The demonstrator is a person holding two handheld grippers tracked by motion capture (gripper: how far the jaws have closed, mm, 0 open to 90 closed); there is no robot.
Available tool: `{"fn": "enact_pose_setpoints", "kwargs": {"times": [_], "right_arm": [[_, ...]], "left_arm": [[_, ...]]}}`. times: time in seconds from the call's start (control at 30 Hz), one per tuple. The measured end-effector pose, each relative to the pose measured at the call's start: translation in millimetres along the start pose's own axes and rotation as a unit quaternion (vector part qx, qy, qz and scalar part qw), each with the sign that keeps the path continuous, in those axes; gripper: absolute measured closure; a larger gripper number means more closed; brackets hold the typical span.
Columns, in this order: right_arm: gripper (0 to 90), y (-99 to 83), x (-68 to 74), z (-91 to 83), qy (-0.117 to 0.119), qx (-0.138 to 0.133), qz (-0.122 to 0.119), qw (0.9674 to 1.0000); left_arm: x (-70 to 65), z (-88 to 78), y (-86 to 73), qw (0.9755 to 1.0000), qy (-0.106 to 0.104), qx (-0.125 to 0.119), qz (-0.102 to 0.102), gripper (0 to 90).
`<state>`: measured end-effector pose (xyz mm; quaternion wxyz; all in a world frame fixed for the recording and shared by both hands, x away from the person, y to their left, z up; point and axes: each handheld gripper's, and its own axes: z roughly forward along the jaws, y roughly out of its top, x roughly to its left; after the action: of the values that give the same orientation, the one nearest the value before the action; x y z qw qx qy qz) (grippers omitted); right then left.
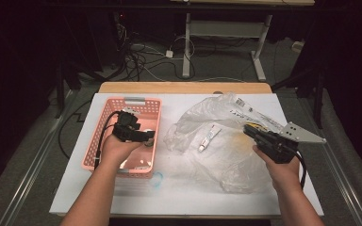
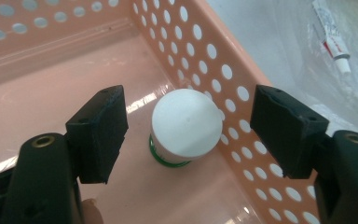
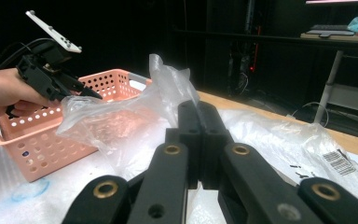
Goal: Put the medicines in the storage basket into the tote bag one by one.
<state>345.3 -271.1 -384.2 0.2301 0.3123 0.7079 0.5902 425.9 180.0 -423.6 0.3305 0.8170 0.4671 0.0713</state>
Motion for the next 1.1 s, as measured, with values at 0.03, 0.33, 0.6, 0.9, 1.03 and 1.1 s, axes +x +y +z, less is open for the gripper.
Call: {"fn": "enact_pose_setpoints", "kwargs": {"times": [0.03,0.33,0.6,0.9,1.03,1.1], "right_arm": [[90.0,0.0,-0.2,0.1,-0.001,0.000,-0.001,1.0000],[90.0,0.3,0.4,0.1,0.000,0.000,-0.002,1.0000],[90.0,-0.8,1.1,1.7,0.000,0.004,-0.004,1.0000],[90.0,-2.3,1.6,2.6,0.001,0.009,-0.004,1.0000],[90.0,-3.1,1.8,4.4,0.002,0.010,-0.003,0.9999],[90.0,-4.2,1.1,5.3,0.002,0.012,-0.002,0.9999]], "left_arm": [[0.0,0.5,0.7,1.0000,0.002,0.002,0.003,28.1],[1.9,8.2,1.7,0.9991,0.008,0.041,0.011,33.2],[3.1,18.9,2.1,0.9981,0.011,0.058,0.017,38.6],[3.0,22.6,3.6,0.9975,0.010,0.067,0.022,42.9],[5.0,24.5,2.6,0.9971,0.007,0.073,0.022,42.8],[4.7,25.4,2.6,0.9969,0.008,0.075,0.022,42.8]]}}
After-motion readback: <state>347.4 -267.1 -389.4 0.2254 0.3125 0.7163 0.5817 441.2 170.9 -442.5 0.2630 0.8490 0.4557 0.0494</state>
